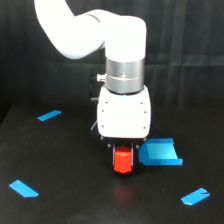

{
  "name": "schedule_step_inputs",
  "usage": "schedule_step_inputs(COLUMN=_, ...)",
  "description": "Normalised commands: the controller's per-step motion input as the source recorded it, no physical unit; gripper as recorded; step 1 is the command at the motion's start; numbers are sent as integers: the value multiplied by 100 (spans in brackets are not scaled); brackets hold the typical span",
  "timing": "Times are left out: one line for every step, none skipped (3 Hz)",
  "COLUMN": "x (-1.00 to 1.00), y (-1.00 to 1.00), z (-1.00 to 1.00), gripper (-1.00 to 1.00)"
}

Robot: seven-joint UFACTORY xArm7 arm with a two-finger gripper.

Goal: Pick up the red object from the table

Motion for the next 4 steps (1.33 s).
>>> schedule_step_inputs(x=-19, y=-2, z=97, gripper=-100)
schedule_step_inputs(x=5, y=-4, z=99, gripper=-100)
schedule_step_inputs(x=3, y=-4, z=99, gripper=-100)
schedule_step_inputs(x=7, y=-8, z=93, gripper=-100)
